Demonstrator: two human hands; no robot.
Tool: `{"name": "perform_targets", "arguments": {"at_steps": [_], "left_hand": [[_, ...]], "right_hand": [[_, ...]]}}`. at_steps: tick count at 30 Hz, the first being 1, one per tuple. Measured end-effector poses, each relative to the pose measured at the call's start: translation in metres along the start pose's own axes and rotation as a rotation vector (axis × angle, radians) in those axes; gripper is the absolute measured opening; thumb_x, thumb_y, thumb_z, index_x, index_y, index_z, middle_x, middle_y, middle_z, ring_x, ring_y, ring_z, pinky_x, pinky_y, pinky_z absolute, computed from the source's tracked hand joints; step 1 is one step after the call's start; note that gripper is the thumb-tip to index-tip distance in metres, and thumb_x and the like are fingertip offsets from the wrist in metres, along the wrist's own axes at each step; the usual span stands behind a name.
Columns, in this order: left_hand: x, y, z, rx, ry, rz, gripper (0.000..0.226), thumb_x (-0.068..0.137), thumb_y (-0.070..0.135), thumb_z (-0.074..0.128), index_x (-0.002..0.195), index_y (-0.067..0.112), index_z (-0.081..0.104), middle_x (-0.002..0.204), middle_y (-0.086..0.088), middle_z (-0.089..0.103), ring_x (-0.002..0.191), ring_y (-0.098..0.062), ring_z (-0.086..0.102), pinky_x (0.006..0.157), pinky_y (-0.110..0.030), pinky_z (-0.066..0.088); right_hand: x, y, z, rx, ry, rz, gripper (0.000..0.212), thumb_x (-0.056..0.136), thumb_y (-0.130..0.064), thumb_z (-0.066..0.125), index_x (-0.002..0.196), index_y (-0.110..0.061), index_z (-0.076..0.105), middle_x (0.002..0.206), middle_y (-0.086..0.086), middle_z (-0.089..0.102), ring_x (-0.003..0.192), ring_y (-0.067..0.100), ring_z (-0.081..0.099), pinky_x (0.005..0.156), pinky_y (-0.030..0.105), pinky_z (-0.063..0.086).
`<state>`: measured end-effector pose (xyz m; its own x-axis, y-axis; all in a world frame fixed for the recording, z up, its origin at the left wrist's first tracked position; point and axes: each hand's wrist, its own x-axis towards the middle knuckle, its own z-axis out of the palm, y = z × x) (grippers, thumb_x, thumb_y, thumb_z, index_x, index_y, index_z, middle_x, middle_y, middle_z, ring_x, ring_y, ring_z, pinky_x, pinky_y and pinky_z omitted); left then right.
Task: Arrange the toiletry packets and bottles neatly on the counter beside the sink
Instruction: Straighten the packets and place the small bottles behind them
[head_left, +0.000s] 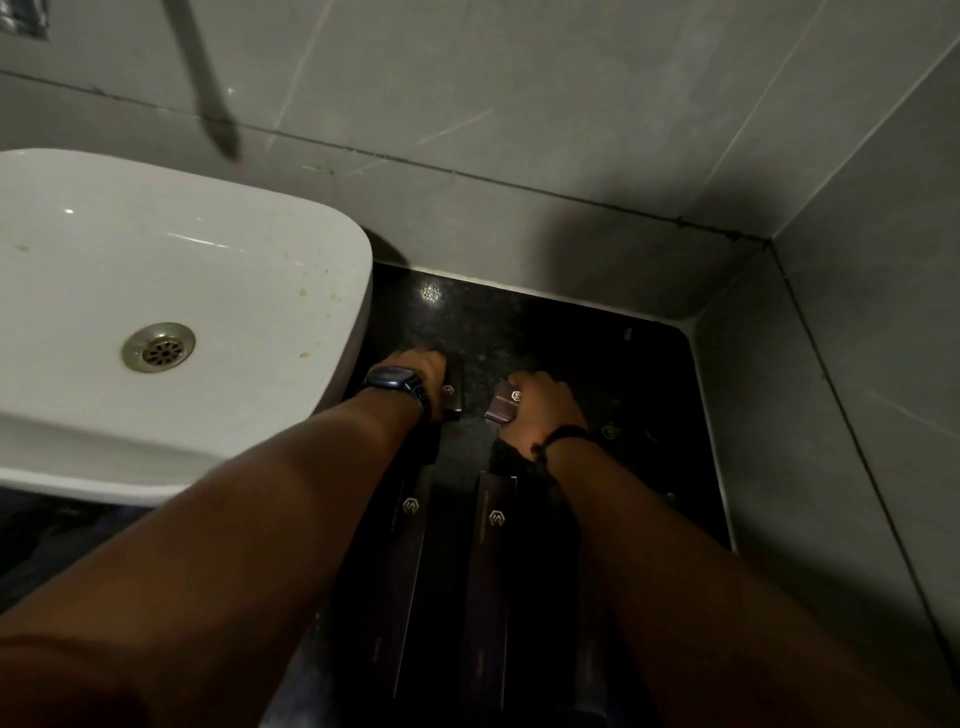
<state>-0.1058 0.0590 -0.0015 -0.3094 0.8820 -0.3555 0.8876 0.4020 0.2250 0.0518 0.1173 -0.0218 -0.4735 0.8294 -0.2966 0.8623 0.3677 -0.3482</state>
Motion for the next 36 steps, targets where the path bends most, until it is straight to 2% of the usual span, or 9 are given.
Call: {"name": "perform_targets", "arguments": {"at_steps": [5, 11, 14, 16, 19, 22, 25, 29, 36], "left_hand": [[-0.001, 0.001, -0.003, 0.067, -0.004, -0.023, 0.055, 0.067, 0.031, 0.078, 0.118, 0.019, 0.061, 0.124, -0.012, 0.062, 0.113, -0.033, 0.059, 0.090, -0.044, 0.052], [-0.005, 0.003, -0.005, 0.070, -0.005, -0.079, 0.062, 0.062, 0.049, 0.078, 0.115, 0.022, 0.061, 0.122, -0.010, 0.063, 0.110, -0.032, 0.060, 0.087, -0.039, 0.051], [-0.006, 0.005, -0.007, 0.044, -0.043, -0.141, 0.083, 0.053, 0.063, 0.078, 0.122, 0.024, 0.056, 0.126, -0.009, 0.061, 0.113, -0.031, 0.057, 0.090, -0.041, 0.051], [-0.006, 0.003, -0.009, 0.027, -0.067, -0.149, 0.103, 0.044, 0.067, 0.080, 0.131, 0.025, 0.047, 0.136, -0.009, 0.052, 0.123, -0.033, 0.048, 0.097, -0.046, 0.047], [-0.004, 0.002, -0.015, 0.135, -0.126, -0.061, 0.122, 0.039, 0.057, 0.087, 0.143, 0.029, 0.029, 0.147, -0.008, 0.035, 0.133, -0.037, 0.031, 0.103, -0.052, 0.038], [-0.001, 0.003, -0.016, 0.217, -0.169, 0.009, 0.095, 0.052, 0.041, 0.088, 0.134, 0.029, 0.043, 0.138, -0.006, 0.047, 0.125, -0.033, 0.044, 0.096, -0.047, 0.045], [0.001, 0.003, -0.011, 0.166, -0.089, 0.017, 0.062, 0.062, 0.043, 0.079, 0.118, 0.024, 0.059, 0.124, -0.008, 0.061, 0.112, -0.030, 0.058, 0.087, -0.040, 0.051], [0.000, 0.002, -0.009, 0.205, -0.044, 0.003, 0.062, 0.066, 0.049, 0.074, 0.118, 0.020, 0.058, 0.127, -0.008, 0.056, 0.118, -0.031, 0.049, 0.091, -0.044, 0.046], [-0.007, 0.000, -0.018, 0.262, -0.076, -0.030, 0.060, 0.064, 0.039, 0.081, 0.116, 0.018, 0.061, 0.122, -0.011, 0.062, 0.111, -0.031, 0.059, 0.086, -0.040, 0.051]], "right_hand": [[0.001, 0.001, 0.000, 0.013, -0.040, -0.068, 0.073, 0.068, -0.015, 0.077, 0.133, -0.020, 0.044, 0.133, 0.007, 0.049, 0.122, 0.031, 0.042, 0.102, 0.042, 0.040], [0.002, -0.001, 0.003, 0.022, -0.035, -0.097, 0.076, 0.067, -0.013, 0.078, 0.135, -0.022, 0.043, 0.133, 0.005, 0.049, 0.122, 0.030, 0.043, 0.103, 0.044, 0.042], [0.002, 0.000, 0.003, 0.018, -0.028, -0.099, 0.075, 0.067, -0.014, 0.078, 0.134, -0.022, 0.044, 0.133, 0.005, 0.049, 0.122, 0.030, 0.043, 0.103, 0.044, 0.042], [0.003, 0.000, 0.003, 0.012, -0.019, -0.111, 0.074, 0.067, -0.015, 0.078, 0.133, -0.021, 0.046, 0.132, 0.006, 0.050, 0.121, 0.031, 0.044, 0.103, 0.044, 0.042], [0.003, 0.000, 0.003, 0.007, -0.024, -0.109, 0.075, 0.067, -0.016, 0.078, 0.134, -0.021, 0.044, 0.132, 0.006, 0.050, 0.121, 0.031, 0.043, 0.103, 0.044, 0.041], [0.004, 0.001, 0.003, 0.018, -0.016, -0.107, 0.076, 0.067, -0.015, 0.078, 0.134, -0.021, 0.044, 0.132, 0.006, 0.050, 0.121, 0.030, 0.043, 0.103, 0.044, 0.041], [0.004, 0.002, 0.002, 0.011, -0.021, -0.115, 0.075, 0.068, -0.015, 0.078, 0.135, -0.021, 0.044, 0.132, 0.005, 0.050, 0.121, 0.030, 0.043, 0.103, 0.044, 0.041], [0.003, 0.001, 0.003, -0.005, -0.039, -0.122, 0.075, 0.069, -0.016, 0.077, 0.135, -0.023, 0.043, 0.133, 0.004, 0.049, 0.124, 0.029, 0.041, 0.104, 0.047, 0.040], [0.001, -0.002, 0.006, -0.044, -0.030, -0.141, 0.076, 0.069, -0.020, 0.077, 0.135, -0.025, 0.041, 0.135, 0.002, 0.048, 0.124, 0.029, 0.040, 0.105, 0.047, 0.038]]}}
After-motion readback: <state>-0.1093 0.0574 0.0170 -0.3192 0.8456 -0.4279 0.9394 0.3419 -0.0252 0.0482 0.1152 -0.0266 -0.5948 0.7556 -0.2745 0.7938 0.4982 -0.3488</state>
